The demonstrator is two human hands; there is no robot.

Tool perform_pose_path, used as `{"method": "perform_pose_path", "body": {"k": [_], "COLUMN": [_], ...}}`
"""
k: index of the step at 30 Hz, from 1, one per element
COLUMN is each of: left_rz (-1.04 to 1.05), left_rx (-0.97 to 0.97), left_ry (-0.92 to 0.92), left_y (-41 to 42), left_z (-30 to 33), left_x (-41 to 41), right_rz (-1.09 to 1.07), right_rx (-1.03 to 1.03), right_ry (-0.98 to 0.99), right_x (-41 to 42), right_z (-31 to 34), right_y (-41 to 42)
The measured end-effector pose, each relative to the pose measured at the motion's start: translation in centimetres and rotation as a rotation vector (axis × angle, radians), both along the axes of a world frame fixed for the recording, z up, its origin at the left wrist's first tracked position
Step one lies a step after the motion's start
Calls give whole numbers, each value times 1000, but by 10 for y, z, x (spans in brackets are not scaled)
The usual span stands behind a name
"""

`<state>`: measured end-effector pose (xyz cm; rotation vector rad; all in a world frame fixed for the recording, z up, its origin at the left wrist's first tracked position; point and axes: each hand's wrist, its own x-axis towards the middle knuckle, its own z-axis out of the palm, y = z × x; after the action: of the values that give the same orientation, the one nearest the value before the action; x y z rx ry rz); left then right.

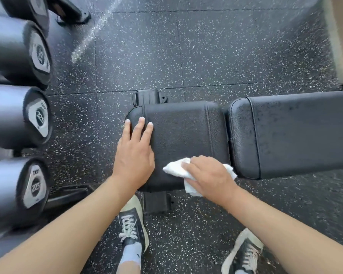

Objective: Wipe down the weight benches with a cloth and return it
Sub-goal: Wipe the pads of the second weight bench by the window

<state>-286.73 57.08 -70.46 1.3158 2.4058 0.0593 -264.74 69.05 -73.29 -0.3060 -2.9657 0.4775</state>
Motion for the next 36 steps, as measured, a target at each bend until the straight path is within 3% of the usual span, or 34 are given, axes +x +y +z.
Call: {"method": "perform_pose_path", "body": {"k": [2,6,8,13,18,21,25,30,36], "left_rz": [-3,-7,34,240,-52,-211,-200,-223,-228], "left_rx": [8,292,292,217,254,267,264,147,159], "left_ry": [37,105,47,-63,-63,-60,-70,24,110], "left_y": [5,4,3,19,38,67,128,197,198], "left_z": [0,2,3,10,12,7,0,-15,-35], "left_x": [2,5,4,3,41,69,100,116,109], "right_rz": [-44,-454,-555,-350,-99,-213,-515,-576,-592], "right_rx": [46,-1,-19,17,16,-62,-193,-126,82], "right_ry": [-18,1,18,146,38,20,20,49,163], "right_x": [6,-54,-96,-98,12,66,117,134,110], "right_z": [7,16,13,-1,0,21,43,30,-10], "right_y": [35,83,77,5,7,28,43,62,84]}}
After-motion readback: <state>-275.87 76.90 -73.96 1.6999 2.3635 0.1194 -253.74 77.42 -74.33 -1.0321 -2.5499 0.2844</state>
